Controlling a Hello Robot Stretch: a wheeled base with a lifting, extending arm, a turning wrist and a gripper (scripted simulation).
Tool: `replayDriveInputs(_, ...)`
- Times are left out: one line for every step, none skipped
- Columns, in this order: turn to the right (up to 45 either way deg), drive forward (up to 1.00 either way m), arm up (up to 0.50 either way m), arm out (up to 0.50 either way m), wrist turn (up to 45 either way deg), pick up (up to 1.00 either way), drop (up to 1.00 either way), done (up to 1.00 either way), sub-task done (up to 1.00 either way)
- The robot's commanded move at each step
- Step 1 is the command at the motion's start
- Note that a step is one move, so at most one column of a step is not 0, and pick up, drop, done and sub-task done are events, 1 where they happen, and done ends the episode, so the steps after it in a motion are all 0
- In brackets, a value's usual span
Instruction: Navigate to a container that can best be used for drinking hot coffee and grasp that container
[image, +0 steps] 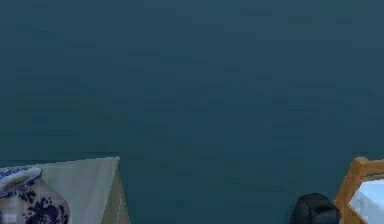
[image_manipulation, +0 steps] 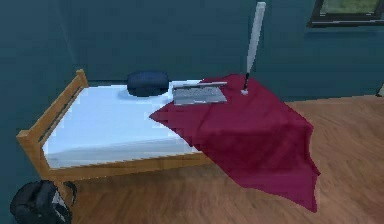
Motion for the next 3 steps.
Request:
replayDriveInputs(-45.0,0.00,0.00,0.00,0.0,0.00,0.00,0.00,0.00)
replayDriveInputs(-45.0,0.00,0.00,0.00,0.0,0.00,0.00,0.00,0.00)
replayDriveInputs(-45.0,0.00,0.00,0.00,0.0,0.00,0.00,0.00,0.00)
